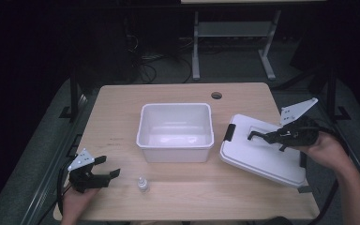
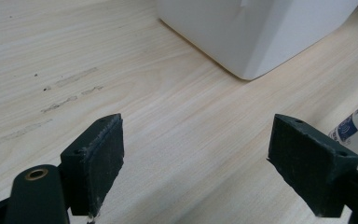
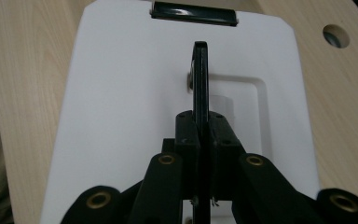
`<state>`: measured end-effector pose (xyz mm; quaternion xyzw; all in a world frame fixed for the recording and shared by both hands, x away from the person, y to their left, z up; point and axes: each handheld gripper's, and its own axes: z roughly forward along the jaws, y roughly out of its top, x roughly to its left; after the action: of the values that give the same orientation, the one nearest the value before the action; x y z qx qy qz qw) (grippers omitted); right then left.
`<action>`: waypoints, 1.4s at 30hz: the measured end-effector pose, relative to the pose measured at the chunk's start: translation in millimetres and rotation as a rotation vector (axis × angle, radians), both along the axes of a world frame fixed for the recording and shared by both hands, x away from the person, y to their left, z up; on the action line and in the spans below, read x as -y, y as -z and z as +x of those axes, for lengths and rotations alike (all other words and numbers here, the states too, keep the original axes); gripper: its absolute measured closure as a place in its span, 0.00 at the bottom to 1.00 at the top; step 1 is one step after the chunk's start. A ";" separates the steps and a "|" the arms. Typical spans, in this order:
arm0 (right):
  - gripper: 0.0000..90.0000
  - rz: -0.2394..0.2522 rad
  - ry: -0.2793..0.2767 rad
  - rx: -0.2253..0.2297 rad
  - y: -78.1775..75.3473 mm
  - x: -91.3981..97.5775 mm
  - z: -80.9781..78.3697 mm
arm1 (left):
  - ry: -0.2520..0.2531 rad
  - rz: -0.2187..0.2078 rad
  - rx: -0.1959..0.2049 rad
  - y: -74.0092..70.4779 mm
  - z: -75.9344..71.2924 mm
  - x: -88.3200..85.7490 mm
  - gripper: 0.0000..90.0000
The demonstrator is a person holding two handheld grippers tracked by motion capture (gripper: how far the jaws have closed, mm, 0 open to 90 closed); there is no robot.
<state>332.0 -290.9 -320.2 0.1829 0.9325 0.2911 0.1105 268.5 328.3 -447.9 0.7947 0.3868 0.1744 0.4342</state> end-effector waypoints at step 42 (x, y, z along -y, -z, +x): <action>0.79 0.080 0.074 -0.074 90.9 -14.2 -4.9 | 0.009 -0.003 -0.006 1.4 -1.0 3.2 0.20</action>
<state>327.1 -276.8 -411.0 0.2321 0.9162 0.3169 0.0791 267.5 325.1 -449.3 0.7963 0.3847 0.1695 0.4349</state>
